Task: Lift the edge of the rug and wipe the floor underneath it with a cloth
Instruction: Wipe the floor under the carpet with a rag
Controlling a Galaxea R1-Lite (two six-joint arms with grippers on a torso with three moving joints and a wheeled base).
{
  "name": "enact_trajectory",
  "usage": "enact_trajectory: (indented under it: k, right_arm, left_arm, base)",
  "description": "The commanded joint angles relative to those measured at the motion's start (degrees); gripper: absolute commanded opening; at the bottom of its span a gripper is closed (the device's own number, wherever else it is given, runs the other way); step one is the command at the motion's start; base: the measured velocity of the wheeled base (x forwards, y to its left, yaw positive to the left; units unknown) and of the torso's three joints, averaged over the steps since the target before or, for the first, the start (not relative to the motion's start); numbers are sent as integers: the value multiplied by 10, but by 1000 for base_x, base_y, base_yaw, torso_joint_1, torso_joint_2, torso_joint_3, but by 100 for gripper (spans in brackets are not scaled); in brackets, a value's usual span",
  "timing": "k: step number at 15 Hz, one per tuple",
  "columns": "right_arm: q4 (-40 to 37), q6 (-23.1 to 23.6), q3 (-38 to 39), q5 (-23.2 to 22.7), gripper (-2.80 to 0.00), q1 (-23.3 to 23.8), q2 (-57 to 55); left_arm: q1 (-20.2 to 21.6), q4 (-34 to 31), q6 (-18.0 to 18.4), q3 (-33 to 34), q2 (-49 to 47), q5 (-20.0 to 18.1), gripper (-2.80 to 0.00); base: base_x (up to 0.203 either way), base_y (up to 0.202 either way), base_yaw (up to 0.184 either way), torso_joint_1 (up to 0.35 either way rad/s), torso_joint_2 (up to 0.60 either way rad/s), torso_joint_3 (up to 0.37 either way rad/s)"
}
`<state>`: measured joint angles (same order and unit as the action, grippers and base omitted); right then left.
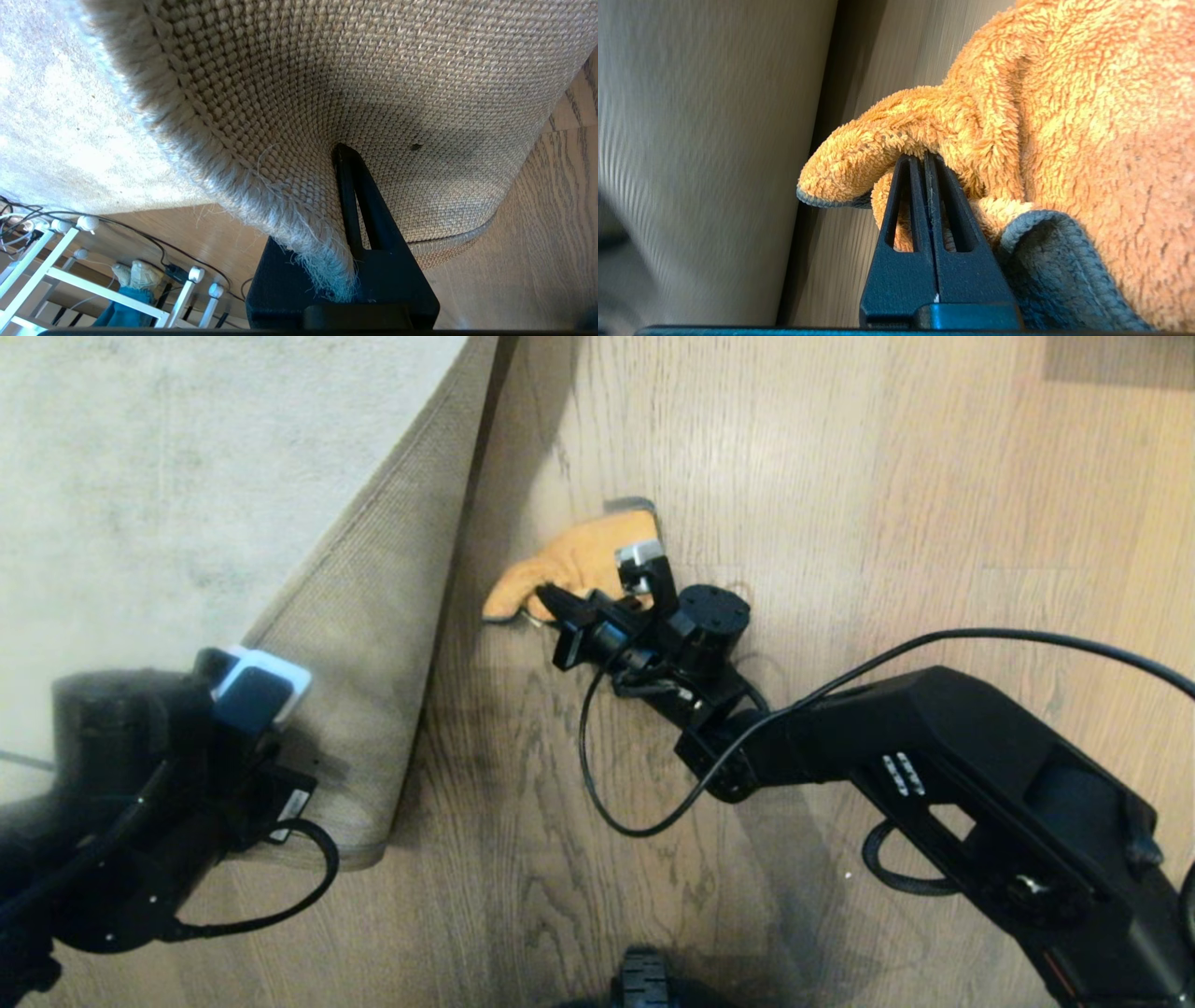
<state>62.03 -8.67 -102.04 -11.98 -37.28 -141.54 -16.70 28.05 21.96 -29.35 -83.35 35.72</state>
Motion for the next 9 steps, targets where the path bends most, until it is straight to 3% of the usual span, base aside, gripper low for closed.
enact_trajectory:
  k: [1,5,9]
  right_arm:
    - [-16,0,-44,0,-280,5,0]
    - [-32,0,-55,0,-280,9,0]
    - [-2,0,18,0,-280,8,6]
  left_arm:
    - [0,2,1,0,-1,2,-280]
    - [0,2,1,0,0,2,-280]
    - [0,2,1,-1,0,2,-280]
  base:
    - [0,0,0,0,0,0]
    - [0,0,0,0,0,0]
    - [0,0,0,0,0,0]
